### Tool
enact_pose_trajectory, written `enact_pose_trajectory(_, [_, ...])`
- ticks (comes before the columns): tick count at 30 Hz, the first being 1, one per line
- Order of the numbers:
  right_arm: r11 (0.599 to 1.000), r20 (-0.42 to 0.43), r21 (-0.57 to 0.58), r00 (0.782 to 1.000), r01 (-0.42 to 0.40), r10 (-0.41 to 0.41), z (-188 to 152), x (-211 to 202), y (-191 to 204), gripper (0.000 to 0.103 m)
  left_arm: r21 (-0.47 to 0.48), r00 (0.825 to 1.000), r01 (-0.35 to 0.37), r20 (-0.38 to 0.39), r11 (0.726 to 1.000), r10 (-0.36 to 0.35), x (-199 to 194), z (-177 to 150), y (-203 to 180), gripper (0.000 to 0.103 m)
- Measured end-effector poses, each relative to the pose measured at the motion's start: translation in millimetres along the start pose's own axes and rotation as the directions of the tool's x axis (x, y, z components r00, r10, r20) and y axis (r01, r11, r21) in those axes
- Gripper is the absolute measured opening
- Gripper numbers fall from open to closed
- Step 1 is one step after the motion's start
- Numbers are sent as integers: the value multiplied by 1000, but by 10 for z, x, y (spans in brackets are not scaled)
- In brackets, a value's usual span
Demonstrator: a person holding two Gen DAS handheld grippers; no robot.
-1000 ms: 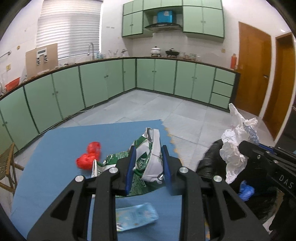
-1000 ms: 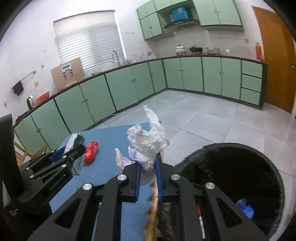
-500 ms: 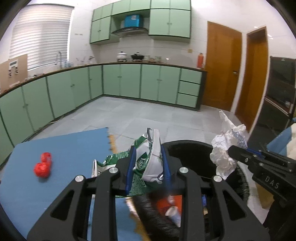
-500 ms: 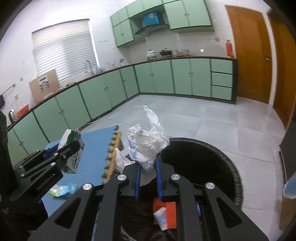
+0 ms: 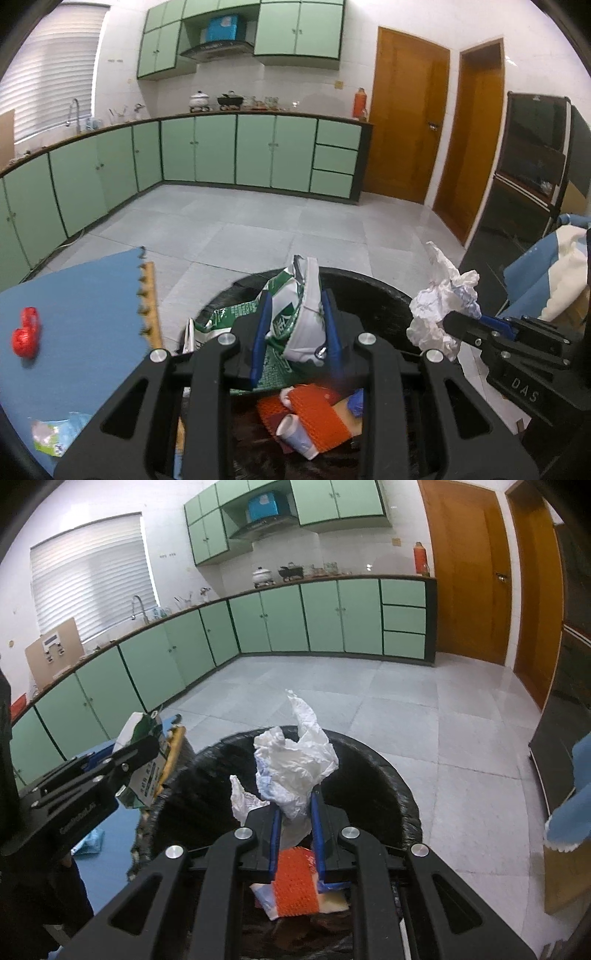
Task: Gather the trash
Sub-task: 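Carry the carton and tissue over the bin and open both tools, then move both tools back from the bin toward the table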
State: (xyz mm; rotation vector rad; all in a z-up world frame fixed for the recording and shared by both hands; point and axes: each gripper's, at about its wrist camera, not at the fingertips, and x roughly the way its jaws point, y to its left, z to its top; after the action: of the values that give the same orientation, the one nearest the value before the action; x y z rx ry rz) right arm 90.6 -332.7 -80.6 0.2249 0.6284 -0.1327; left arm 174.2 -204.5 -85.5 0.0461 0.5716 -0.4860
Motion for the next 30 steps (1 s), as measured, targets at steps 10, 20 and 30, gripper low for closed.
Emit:
enact_pose_trajectory(10, [1000, -69, 22, 997, 20, -19, -126, 348, -209, 15, 16, 995, -4, -95, 1000, 5, 518, -139, -34, 27])
enact_pose_trajectory(20, [997, -126, 49, 990, 64, -57, -243, 549, -293, 65, -6, 993, 7, -118, 1000, -7, 560, -102, 67, 61])
enact_pose_trajectory(30, [994, -99, 68, 992, 84, -77, -208, 308, -133, 90, -64, 997, -74, -37, 995, 72, 7, 19, 594, 75])
